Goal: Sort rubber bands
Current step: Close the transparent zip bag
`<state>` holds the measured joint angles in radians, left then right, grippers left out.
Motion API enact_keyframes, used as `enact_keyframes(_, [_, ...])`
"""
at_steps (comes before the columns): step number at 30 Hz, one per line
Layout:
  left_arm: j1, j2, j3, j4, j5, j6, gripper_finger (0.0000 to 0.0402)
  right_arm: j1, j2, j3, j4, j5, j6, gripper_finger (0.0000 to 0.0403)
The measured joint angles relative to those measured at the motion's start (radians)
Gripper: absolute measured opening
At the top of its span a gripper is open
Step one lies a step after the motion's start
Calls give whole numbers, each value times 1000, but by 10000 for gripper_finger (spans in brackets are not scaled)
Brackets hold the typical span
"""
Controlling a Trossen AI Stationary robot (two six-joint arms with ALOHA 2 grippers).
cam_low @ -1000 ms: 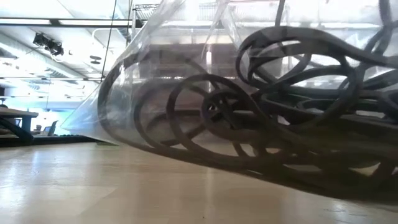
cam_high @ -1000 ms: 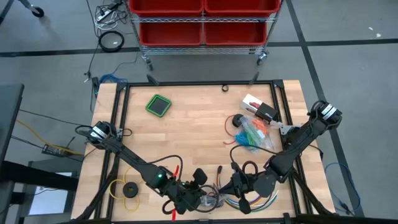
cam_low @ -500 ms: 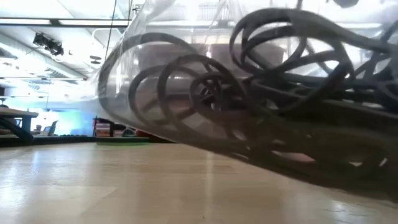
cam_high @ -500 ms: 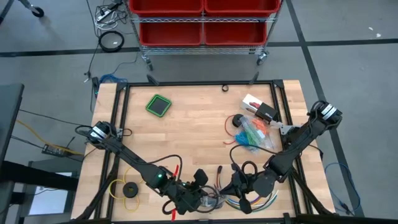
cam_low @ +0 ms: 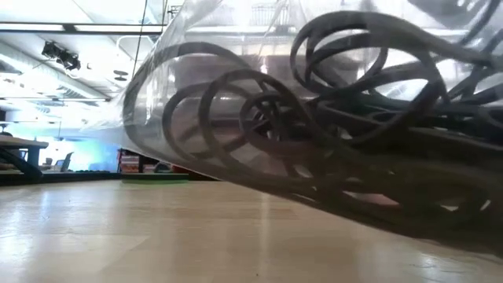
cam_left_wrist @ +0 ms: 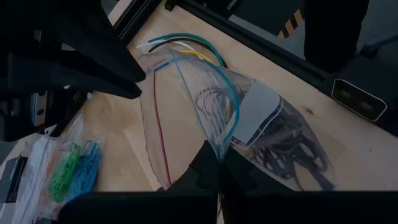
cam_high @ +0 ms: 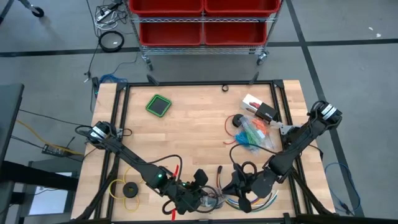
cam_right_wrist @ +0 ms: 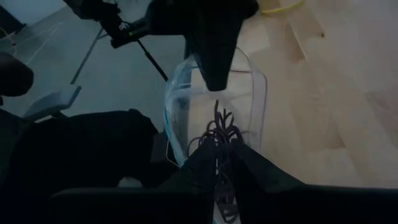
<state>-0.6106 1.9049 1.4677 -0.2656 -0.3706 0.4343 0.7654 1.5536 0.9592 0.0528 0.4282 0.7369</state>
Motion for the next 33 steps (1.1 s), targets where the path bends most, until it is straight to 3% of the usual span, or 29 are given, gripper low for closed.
enact_keyframes(11, [0, -6, 0, -44, -45, 0, 1, 47, 0, 0, 21, 0, -34, 45])
enact_keyframes(20, [10, -16, 0, -141, -170, 2, 1, 58, -13, 0, 8, 0, -34, 43])
enact_keyframes(33, [13, -16, 0, -223, -181, -34, 1, 58, -13, 0, -169, 33, 108, 38])
